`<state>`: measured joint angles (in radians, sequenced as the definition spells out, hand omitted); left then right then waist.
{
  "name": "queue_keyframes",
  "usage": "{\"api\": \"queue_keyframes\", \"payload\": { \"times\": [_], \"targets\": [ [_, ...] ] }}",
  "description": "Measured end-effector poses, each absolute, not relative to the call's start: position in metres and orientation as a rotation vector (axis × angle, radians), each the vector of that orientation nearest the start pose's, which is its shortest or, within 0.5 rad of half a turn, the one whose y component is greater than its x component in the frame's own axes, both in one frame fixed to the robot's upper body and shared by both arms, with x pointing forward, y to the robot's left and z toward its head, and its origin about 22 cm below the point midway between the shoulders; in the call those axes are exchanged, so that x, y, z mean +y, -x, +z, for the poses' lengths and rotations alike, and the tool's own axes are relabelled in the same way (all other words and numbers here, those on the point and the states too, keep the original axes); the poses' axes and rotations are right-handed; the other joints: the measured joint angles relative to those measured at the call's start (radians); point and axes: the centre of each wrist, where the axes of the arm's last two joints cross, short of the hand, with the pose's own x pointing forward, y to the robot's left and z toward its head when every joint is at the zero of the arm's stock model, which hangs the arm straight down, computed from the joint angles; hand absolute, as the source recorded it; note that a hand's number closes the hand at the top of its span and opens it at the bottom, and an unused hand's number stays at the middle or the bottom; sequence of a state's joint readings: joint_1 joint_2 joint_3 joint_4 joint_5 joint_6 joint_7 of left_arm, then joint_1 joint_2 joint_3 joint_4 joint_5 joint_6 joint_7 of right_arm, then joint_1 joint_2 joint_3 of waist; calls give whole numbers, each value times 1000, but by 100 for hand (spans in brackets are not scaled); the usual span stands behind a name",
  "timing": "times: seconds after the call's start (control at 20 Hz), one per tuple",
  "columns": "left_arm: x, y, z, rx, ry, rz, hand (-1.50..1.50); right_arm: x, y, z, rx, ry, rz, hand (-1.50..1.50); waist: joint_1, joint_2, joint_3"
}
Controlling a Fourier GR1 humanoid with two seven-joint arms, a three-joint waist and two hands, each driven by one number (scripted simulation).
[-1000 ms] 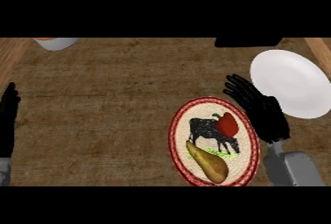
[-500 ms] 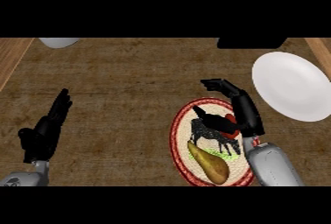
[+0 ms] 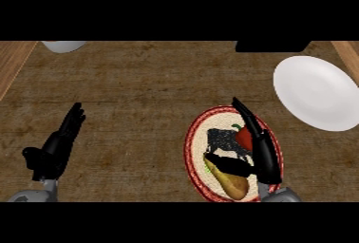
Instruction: Pick the bell pepper from the placemat and place it in the plate
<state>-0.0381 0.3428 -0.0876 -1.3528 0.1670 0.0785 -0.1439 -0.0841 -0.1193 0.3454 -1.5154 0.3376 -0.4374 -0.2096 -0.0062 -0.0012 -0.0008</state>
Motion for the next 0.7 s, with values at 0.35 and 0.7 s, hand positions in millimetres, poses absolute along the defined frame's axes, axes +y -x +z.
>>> {"api": "queue_keyframes", "payload": {
  "times": [0.35,0.7],
  "targets": [
    [307,-242,-24,-1514,-168,-133,0,-200,-226,24,-1760,593,534,-150,-4,-2,-1],
    [304,-243,-25,-1513,-162,-140,0,-206,-221,50,-1466,701,801,-150,1,-2,-2]
  ]
}}
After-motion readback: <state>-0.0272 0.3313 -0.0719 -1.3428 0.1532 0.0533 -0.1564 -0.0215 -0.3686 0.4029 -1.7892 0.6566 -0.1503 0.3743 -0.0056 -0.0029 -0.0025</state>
